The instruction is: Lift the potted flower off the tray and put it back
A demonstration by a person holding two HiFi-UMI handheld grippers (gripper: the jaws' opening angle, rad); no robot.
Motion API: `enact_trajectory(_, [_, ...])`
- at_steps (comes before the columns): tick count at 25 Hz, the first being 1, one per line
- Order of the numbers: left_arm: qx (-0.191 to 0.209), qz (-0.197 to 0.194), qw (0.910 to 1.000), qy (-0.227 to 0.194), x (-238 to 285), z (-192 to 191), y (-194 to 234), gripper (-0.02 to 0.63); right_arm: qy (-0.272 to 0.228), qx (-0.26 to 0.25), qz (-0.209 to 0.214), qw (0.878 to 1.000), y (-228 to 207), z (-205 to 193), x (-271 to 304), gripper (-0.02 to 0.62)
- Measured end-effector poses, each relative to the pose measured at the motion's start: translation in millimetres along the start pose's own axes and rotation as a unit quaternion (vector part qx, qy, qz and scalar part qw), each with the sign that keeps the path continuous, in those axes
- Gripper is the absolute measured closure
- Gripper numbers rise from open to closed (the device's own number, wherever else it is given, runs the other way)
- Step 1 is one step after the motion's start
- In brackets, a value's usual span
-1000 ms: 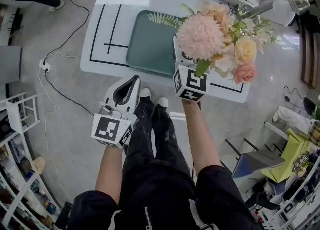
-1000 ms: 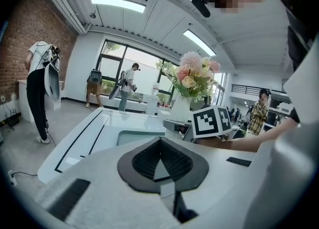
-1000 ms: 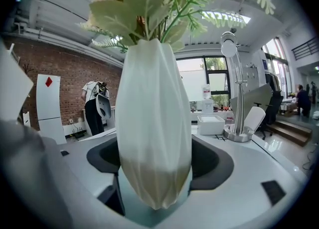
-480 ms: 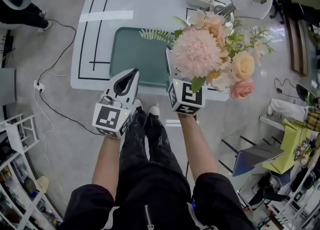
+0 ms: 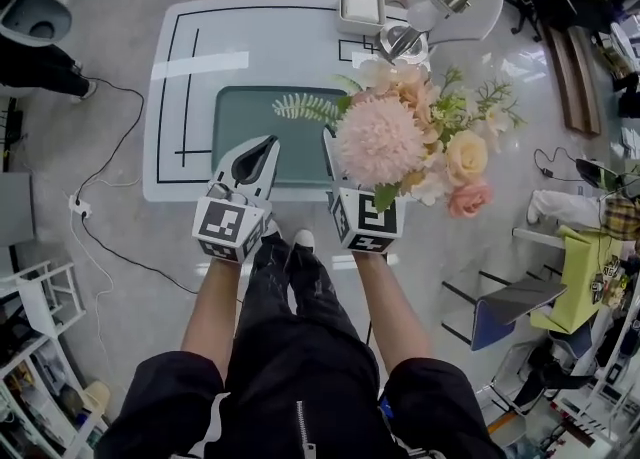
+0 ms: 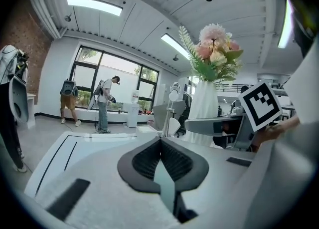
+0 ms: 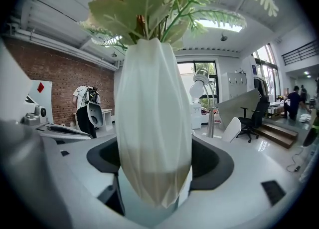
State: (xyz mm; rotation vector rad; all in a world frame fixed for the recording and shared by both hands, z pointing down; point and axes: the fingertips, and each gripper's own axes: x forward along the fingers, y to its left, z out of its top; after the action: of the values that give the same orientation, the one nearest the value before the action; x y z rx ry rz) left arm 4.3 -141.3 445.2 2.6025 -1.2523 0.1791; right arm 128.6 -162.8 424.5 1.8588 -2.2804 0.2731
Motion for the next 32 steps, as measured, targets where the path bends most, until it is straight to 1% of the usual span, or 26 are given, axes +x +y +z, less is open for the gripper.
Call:
enact_trajectory(5, [0.013, -0.007, 0.9998, -0.010, 10.2, 11.7, -1.3, 0.600, -0.001, 0.008, -0.013, 1.000, -1.1, -3.6, -9.1, 0.215])
enact_trajectory(10, [0.021, 0.006, 0.9996, -0.019, 1.3, 25.0, -16.3, 0.600, -0.005, 0.014, -0.016, 1.000, 2.6, 2.0, -38.5, 0.215])
enact_trajectory(14, [0.028, 0.011, 0.9994, -0.019, -1.8, 26.0, -19.6, 0.600, -0.011, 0.010, -0.017, 1.000, 3.9, 7.9, -49.2, 0.215])
enact_trajectory(26, [0.033, 0.017, 0.9991, -0.023, -13.9, 32.7, -18.1, 0.601, -0.014, 0.005, -0.005, 1.000, 17.4, 11.8, -55.5, 0.215])
enact_trajectory(32, [0.022, 0.016, 0.9992, -0.031, -19.8, 34.6, -21.5, 0.601, -0.011, 0.004, 0.000, 1.000, 19.0, 11.0, -59.5, 0.215])
